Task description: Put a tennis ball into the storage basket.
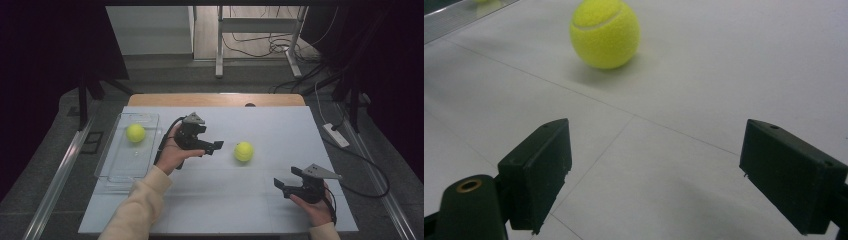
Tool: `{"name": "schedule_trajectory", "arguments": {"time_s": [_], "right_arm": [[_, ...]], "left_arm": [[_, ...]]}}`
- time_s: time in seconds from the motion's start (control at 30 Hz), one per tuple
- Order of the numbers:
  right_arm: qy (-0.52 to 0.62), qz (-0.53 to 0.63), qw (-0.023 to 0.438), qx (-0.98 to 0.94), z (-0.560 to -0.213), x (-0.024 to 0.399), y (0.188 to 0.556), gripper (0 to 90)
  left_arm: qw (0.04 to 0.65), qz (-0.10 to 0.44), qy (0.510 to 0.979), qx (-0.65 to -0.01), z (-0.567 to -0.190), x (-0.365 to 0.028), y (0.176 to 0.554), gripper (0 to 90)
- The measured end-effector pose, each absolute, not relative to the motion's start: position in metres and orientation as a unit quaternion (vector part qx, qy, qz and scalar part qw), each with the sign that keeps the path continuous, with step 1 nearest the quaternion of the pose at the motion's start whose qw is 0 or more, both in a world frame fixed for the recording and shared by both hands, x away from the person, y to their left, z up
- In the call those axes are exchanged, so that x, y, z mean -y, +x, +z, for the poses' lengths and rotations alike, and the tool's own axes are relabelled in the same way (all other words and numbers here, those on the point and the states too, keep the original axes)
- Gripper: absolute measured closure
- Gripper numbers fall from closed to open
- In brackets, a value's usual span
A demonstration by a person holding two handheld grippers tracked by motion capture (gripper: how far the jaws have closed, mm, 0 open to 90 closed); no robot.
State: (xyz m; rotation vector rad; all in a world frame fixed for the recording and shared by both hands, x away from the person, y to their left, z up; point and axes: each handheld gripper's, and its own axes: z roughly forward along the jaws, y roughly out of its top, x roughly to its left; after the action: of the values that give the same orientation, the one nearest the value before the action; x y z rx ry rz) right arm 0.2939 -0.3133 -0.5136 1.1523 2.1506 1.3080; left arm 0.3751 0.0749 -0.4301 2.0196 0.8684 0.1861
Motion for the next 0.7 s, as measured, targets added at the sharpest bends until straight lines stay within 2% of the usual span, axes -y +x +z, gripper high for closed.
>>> {"name": "schedule_trajectory", "arguments": {"time_s": [0.2, 0.7], "right_arm": [[0.410, 0.465, 0.186, -0.762, -0.514, 0.313, 0.294, 13.2], [0.410, 0.466, 0.184, -0.762, -0.514, 0.314, 0.294, 13.3]], "left_arm": [[0.439, 0.084, 0.826, -0.344, -0.431, -0.066, 0.376, 10.7], [0.432, 0.066, 0.833, -0.339, -0.440, -0.041, 0.389, 10.4]]}}
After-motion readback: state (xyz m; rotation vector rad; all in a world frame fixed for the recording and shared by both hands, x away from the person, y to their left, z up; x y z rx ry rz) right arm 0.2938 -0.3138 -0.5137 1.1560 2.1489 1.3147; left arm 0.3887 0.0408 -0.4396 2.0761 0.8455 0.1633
